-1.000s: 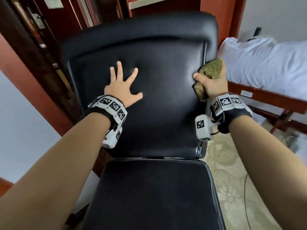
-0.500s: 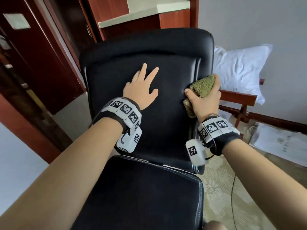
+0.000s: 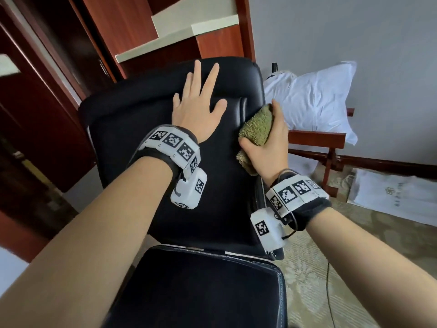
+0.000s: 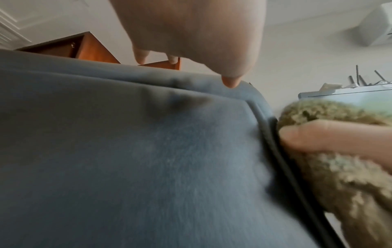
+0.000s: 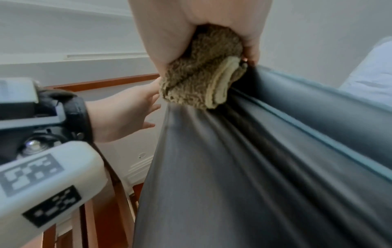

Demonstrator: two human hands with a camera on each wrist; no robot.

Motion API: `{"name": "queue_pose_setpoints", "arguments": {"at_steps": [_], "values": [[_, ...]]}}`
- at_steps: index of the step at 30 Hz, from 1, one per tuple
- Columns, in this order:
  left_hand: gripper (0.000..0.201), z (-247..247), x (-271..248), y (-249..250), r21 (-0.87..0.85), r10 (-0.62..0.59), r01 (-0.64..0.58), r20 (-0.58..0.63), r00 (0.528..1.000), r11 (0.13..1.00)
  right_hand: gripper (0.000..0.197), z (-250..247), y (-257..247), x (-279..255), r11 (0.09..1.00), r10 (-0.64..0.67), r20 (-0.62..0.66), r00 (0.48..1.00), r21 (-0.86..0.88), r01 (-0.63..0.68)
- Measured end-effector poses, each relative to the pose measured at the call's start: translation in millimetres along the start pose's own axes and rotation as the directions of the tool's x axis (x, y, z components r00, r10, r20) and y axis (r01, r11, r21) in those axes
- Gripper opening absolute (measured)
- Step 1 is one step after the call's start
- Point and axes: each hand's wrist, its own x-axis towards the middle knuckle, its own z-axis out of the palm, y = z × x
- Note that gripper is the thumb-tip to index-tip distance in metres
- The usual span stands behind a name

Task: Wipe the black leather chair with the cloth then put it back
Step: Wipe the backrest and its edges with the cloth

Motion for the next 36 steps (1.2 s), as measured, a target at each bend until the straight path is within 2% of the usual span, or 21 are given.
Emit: {"name": "queue_pose_setpoints", "arguments": {"at_steps": [2,4,8,11,16,18,20,22,23,25,27,32,36], "values": [[0.060,-4.0,12.3,0.2,-0.010,0.009,-0.009,-0.009,1.000,1.000,0.087,-2.5,-10.9,16.8,0.997,-0.078,-0.039,0.996,0.025,0.079],[0.059,-2.3,21.4,0.1,-0.023,0.017,-0.017,-0.002,1.000,1.000,0.085,-1.6,-23.8,37.5,0.993,-0.122,-0.023,0.992,-0.010,0.122],[0.060,6.7,29.1,-2.7,-0.109,0.036,-0.035,0.005,0.999,0.993,0.088,3.3,-30.0,61.1,0.982,-0.051,0.099,0.994,-0.175,0.068],[0.061,8.0,29.9,-8.9,-0.060,0.061,-0.060,0.008,0.998,0.996,0.081,-1.4,-9.2,49.2,0.983,-0.060,0.101,0.993,-0.170,0.076],[0.062,11.4,28.7,-5.9,-0.043,0.061,-0.061,0.013,0.998,0.997,0.053,-20.5,5.3,33.1,0.993,0.114,0.168,0.979,0.007,-0.116],[0.062,11.1,27.3,-4.8,-0.067,0.057,-0.056,0.016,0.998,0.996,0.060,-19.6,-5.6,41.9,0.997,0.068,0.135,0.988,0.036,-0.074],[0.063,8.0,26.7,-6.0,-0.069,0.062,-0.059,0.034,0.998,0.996,0.073,-12.1,-22.9,56.4,0.998,-0.032,0.053,0.998,0.057,0.029],[0.065,3.6,27.2,-7.3,-0.052,0.068,-0.065,0.057,0.996,0.997,0.081,-3.8,-41.6,72.4,0.996,-0.090,0.017,0.996,-0.008,0.091],[0.065,1.7,27.6,-7.3,-0.047,0.068,-0.066,0.064,0.996,0.997,0.082,-0.7,-50.5,78.6,0.991,-0.090,0.051,0.995,-0.094,0.094],[0.067,0.2,27.8,-6.0,-0.055,0.063,-0.059,0.076,0.995,0.997,0.079,2.6,-59.1,86.1,0.956,-0.045,0.180,0.983,-0.277,0.094],[0.069,0.8,27.3,-4.1,-0.075,0.046,-0.039,0.088,0.995,0.996,0.073,3.3,-58.1,87.7,0.948,-0.020,0.237,0.971,-0.306,0.094],[0.072,-1.1,29.2,-1.4,-0.046,0.053,-0.047,0.142,0.988,0.998,0.053,3.0,-45.3,88.9,0.961,-0.108,0.153,0.982,-0.237,0.143],[0.076,-0.1,29.9,0.5,-0.035,0.068,-0.063,0.161,0.985,0.997,0.053,5.3,-39.9,89.3,0.955,-0.135,0.119,0.984,-0.248,0.161]]}}
